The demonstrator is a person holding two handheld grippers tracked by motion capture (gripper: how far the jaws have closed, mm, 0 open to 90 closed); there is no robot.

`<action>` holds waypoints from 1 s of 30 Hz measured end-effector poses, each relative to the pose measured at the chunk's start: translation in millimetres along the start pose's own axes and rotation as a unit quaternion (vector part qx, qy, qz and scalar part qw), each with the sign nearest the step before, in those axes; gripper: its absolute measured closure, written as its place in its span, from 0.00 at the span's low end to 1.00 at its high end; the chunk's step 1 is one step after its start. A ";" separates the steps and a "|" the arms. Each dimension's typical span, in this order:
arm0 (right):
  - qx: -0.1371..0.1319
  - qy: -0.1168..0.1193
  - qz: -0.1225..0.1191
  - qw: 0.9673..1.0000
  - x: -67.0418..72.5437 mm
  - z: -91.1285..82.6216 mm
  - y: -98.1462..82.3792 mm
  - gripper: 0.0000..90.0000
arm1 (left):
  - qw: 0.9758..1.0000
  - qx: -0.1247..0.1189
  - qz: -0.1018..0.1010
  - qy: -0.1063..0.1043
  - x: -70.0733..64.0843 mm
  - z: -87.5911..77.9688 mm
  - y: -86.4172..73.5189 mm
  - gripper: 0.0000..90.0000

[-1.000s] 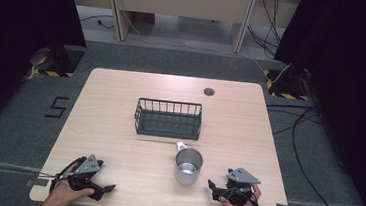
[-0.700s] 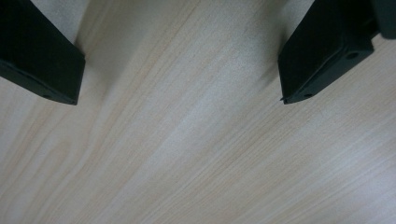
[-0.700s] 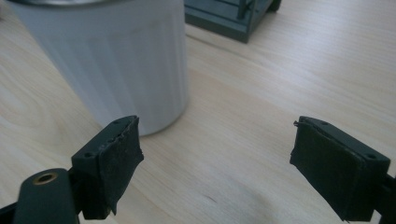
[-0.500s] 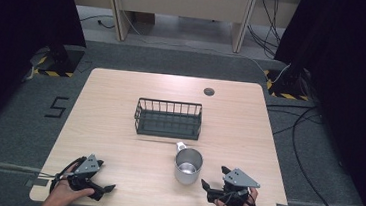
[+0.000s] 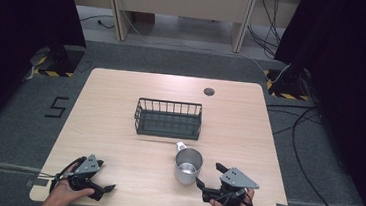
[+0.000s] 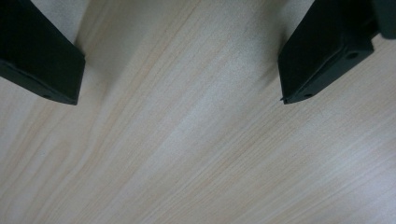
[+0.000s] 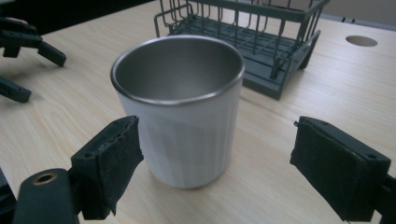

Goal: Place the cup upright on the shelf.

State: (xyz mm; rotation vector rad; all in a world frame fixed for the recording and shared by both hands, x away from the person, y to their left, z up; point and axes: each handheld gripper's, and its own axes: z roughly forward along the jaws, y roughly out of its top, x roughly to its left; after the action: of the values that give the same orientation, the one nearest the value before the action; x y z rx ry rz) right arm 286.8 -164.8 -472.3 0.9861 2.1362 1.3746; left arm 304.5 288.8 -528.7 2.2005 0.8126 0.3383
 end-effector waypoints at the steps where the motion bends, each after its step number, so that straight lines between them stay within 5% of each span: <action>1: -0.004 0.003 0.000 1.000 0.7 0.8 0.8 0.17 | 1.000 0.000 0.000 0.000 0.0 0.0 0.0 0.00; 30: -0.048 0.037 -0.018 0.998 10.4 37.0 12.9 0.11 | 1.000 0.001 0.001 0.000 0.1 -0.1 0.0 0.00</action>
State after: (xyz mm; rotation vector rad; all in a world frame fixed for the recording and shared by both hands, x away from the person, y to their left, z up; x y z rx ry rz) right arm 309.0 -131.0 -476.1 0.8688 2.1076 1.5022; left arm 304.5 289.0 -528.6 2.2022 0.8114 0.3384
